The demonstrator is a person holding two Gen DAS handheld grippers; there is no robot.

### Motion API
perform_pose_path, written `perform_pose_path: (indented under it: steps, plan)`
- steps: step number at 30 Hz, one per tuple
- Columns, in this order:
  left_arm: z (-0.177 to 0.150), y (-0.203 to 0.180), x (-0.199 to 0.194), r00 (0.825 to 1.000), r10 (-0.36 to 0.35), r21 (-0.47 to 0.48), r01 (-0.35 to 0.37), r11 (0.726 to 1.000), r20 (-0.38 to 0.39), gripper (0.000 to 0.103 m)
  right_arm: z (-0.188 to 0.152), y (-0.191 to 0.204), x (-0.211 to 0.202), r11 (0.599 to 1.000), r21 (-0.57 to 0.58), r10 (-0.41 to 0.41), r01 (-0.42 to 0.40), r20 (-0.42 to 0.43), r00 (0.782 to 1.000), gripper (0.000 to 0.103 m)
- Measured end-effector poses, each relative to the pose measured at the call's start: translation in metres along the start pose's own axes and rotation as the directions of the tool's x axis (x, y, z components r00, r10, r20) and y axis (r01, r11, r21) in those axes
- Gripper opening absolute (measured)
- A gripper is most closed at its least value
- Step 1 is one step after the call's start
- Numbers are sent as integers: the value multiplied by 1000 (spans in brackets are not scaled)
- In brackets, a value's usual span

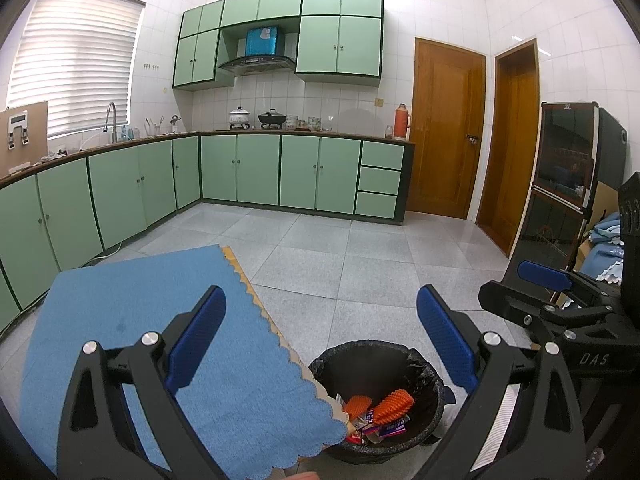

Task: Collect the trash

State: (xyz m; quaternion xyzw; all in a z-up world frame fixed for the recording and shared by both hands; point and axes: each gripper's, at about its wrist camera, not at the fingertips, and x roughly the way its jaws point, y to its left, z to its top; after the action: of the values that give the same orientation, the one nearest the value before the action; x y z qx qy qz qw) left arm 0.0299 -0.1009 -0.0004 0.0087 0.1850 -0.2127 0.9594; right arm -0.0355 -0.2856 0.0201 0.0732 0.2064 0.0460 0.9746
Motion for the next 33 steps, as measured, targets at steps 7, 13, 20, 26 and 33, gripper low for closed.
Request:
perform_pose_path:
  steps: [7,13,20,26,33]
  plan:
    - [0,0,0,1000,1,1,-1,1000,-1,93,0,-1,1,1000,2,1,-1,-1,1000,97]
    - [0,1,1,1000,0,0,0,1000,-3,93,0,0,1,1000,2,1,-1,-2,1000,97]
    - [-2,2,1,1000,1,0,-1,1000,-6,93,0,-1,1,1000,2,1,-1,-3,1000,97]
    - [-1,2,1,1000,0,-2,0,1000,-6,93,-1,0,2,1000,3,0,0,-5,1000,97]
    - [-4,1,2,1000,1,-3,-1,1000,-10,93,-6,0,3,1000,5,0,1,-8,1000,97]
